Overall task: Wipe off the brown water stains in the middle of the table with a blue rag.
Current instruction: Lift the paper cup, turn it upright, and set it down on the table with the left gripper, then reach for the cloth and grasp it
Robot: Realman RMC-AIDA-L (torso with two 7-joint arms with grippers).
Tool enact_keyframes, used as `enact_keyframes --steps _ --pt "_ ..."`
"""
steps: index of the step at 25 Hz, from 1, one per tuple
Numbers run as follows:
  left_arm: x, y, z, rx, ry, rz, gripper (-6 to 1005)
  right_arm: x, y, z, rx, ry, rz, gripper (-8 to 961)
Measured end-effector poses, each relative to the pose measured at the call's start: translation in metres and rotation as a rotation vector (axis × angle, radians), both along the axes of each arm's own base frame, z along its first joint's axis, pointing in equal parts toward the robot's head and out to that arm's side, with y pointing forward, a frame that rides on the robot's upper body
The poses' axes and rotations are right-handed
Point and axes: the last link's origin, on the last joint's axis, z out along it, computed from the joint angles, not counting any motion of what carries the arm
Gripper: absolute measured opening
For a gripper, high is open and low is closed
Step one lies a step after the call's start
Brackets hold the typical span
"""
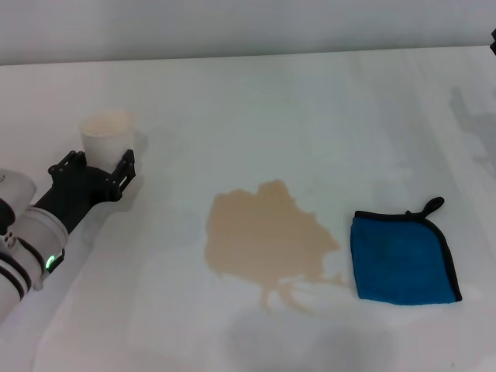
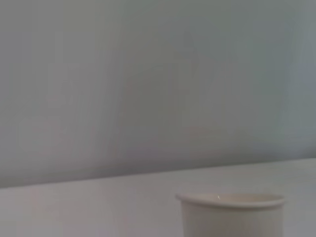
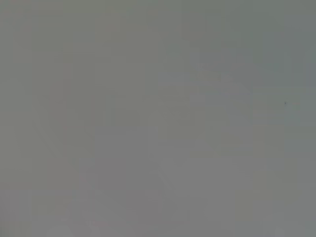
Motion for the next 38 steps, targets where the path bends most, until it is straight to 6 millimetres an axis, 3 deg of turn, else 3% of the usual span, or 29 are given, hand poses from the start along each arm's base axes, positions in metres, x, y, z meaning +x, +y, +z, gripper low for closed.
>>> enact_keyframes --steps 11,16,22,38 --pt "-0.002 -0.009 -0.007 -0.015 0.044 -0.009 619 0.002 -0.001 0.001 0.005 0.002 -0.006 845" --pt "-0.004 -0.013 -0.007 -0.012 0.033 -0.003 687 0.002 -0.002 0.001 0.005 0.023 -0.004 845" --pt "-0.006 -0.026 -0.005 0.018 0.011 -0.032 897 0.001 -0.002 0.001 0.006 0.027 0.002 844" --pt "-0.017 -0.076 -0.010 0.047 -0.016 -0.036 890 0.006 -0.001 0.018 0.040 -0.022 -0.001 844"
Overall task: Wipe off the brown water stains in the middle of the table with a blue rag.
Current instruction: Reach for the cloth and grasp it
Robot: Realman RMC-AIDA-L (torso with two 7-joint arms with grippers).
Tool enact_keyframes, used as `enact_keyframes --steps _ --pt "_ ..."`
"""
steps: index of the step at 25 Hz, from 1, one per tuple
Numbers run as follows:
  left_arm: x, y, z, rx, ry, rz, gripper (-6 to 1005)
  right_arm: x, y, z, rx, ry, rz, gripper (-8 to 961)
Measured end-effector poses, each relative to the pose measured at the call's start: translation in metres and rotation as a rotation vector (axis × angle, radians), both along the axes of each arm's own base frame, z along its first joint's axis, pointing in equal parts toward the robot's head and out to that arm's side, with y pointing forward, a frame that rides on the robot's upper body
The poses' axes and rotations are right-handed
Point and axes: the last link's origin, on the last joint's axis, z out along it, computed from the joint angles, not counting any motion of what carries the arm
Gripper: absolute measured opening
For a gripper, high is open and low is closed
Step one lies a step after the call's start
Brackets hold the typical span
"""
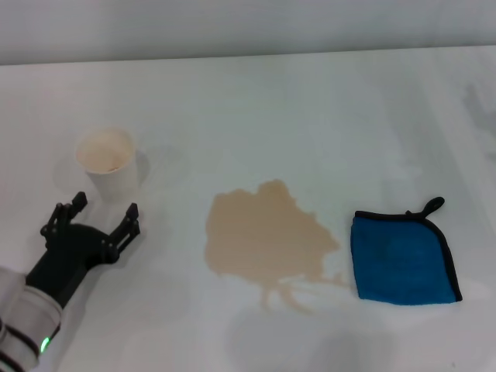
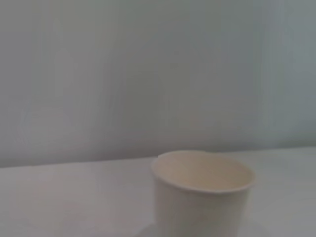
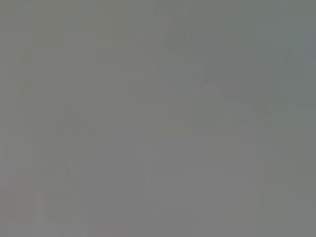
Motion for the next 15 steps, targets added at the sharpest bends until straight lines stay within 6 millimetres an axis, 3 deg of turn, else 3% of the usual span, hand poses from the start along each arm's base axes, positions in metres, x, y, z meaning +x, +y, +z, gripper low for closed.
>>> enact_keyframes --steps 6,8,15 --pt "-0.001 -0.030 0.003 0.044 -0.032 -0.031 891 0.002 0.005 -0.004 -0.053 -0.031 -0.024 843" --pt "0.000 -0.046 0.012 0.111 -0.075 -0.048 891 0.005 0.007 -0.007 -0.089 -0.049 -0.043 843" --pt "-0.010 -0.062 0.034 0.239 -0.105 -0.034 890 0.002 0.010 -0.016 -0.171 0.011 -0.025 843"
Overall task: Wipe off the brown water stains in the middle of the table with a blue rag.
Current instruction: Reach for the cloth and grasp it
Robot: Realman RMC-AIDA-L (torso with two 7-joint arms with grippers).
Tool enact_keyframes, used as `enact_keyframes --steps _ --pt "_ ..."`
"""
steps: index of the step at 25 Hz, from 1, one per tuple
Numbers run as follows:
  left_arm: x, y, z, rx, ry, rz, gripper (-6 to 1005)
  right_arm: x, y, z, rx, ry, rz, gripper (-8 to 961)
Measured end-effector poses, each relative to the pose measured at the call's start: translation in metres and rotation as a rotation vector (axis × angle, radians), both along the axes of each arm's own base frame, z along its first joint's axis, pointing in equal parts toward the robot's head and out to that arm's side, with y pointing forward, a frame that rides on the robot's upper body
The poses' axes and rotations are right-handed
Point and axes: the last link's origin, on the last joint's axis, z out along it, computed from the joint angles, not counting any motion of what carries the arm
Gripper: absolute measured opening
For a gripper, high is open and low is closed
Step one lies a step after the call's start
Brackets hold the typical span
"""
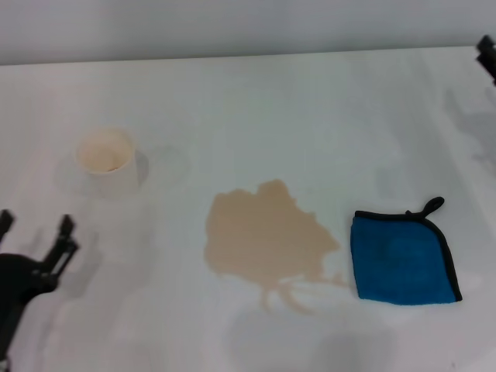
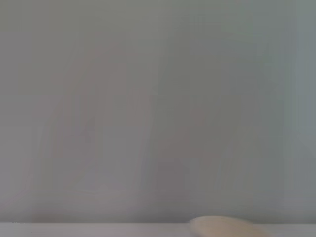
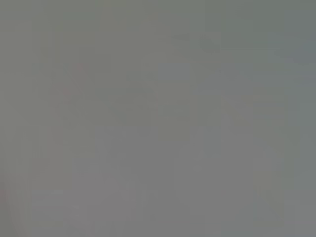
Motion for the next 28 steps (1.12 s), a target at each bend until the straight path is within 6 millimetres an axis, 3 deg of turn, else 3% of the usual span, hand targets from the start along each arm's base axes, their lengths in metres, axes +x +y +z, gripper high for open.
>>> enact_keyframes --steps 5,11,17,22,28 --pt "-0.024 -0.002 0.017 0.057 0.045 0.080 891 -0.010 0.014 -0.007 -0.213 0.047 0.032 842" --pt "-0.038 0.000 0.032 0.097 -0.014 0.143 890 -0.046 0.033 -0.009 -0.481 -0.051 0.137 842" --pt "-0.038 0.006 0.034 0.106 -0.031 0.140 888 -0.094 0.050 -0.001 -0.685 -0.216 0.196 841" --pt "-0.035 0.020 0.037 0.121 -0.030 0.135 887 -0.132 0.057 0.009 -0.847 -0.358 0.147 841" --pt "-0.032 0.036 0.040 0.138 -0.024 0.130 886 -0.175 0.050 0.017 -1.026 -0.508 0.073 840"
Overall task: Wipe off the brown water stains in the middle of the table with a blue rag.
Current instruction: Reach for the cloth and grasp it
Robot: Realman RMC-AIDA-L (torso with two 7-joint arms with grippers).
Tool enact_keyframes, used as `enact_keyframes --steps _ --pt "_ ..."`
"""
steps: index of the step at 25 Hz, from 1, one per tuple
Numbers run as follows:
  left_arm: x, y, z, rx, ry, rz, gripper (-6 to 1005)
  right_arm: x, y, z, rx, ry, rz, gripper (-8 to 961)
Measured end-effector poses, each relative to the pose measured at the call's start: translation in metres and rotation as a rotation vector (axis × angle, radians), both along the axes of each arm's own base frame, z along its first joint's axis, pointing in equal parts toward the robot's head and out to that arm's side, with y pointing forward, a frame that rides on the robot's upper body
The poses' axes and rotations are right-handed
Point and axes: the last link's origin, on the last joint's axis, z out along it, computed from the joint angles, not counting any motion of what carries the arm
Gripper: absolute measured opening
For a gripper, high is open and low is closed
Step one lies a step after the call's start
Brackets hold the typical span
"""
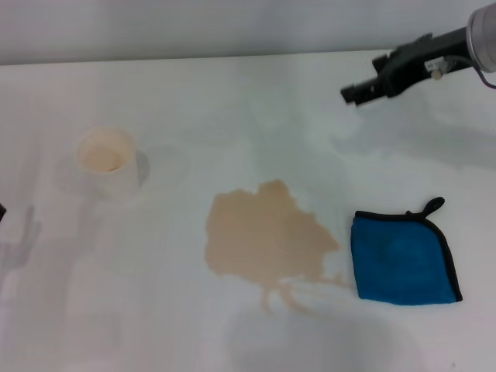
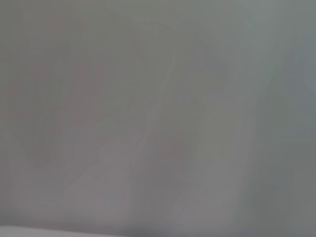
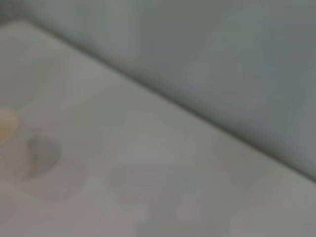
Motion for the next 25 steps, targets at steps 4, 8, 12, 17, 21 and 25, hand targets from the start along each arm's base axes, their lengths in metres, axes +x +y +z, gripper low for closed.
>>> enact_keyframes --steps 4,8,12,17,21,25 --pt "0.003 0.009 0.003 0.016 -0.001 -0.008 886 -0.009 -0.015 -0.008 -0.082 -0.105 -0.058 840" --pt "0.000 0.011 0.006 0.026 0.012 -0.001 886 -0.013 -0.026 -0.027 -0.127 -0.227 -0.116 839" --pt "0.002 0.015 0.008 0.033 0.014 -0.005 887 -0.018 -0.039 -0.044 -0.188 -0.286 -0.162 839" --pt "0.001 0.018 0.011 0.046 0.014 -0.002 887 -0.019 -0.055 -0.064 -0.248 -0.361 -0.228 838" --pt "-0.001 0.019 0.014 0.062 0.007 0.010 887 -0.018 -0.066 -0.072 -0.281 -0.401 -0.283 838" --pt "0.001 0.022 0.014 0.063 0.005 0.005 887 -0.015 -0.074 -0.081 -0.301 -0.429 -0.309 838"
